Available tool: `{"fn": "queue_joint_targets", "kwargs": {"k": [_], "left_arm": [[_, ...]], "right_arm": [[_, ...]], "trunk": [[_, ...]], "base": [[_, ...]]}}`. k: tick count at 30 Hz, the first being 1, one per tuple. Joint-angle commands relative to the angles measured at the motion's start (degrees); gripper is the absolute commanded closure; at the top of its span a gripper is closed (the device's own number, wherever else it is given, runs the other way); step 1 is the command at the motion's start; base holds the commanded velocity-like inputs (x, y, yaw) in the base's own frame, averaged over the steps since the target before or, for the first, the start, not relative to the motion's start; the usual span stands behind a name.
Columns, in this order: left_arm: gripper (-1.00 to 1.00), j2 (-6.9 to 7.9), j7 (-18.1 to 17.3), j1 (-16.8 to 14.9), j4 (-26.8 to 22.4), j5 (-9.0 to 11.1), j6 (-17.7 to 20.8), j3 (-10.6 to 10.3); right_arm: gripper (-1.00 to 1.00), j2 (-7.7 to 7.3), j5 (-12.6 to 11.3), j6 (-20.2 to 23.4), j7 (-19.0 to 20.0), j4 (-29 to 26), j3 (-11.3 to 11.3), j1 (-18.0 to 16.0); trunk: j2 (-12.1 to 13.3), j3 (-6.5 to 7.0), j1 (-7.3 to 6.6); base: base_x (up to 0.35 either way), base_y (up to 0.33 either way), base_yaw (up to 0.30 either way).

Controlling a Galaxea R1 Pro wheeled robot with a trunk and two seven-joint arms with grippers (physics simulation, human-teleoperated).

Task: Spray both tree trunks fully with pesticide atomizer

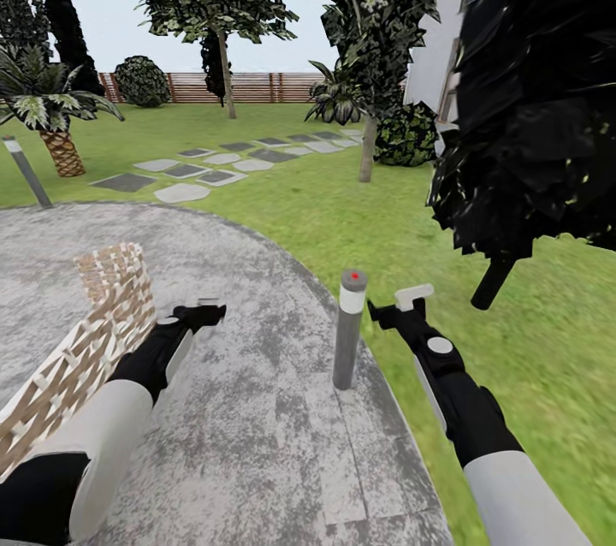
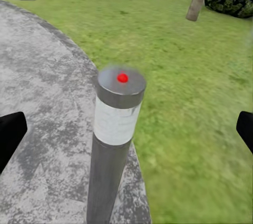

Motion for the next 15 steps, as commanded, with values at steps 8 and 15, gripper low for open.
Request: {"fn": "queue_joint_targets", "kwargs": {"k": [8, 15], "left_arm": [[-1.0, -0.04, 0.0, -0.4, -0.6, -0.1, 0.6, 0.4], [-1.0, 0.03, 0.0, -0.3, -0.6, 0.3, 0.6, 0.4]], "right_arm": [[-1.0, -0.43, 0.7, 0.5, 0.5, -0.6, 0.0, -0.1], [-1.0, -0.54, 0.7, 0.6, 0.5, -0.5, 0.0, -0.1]], "trunk": [[0.0, -0.06, 0.03], [0.0, -0.06, 0.03]], "base": [[0.331, 0.0, 0.0], [0.339, 0.027, 0.0]]}}
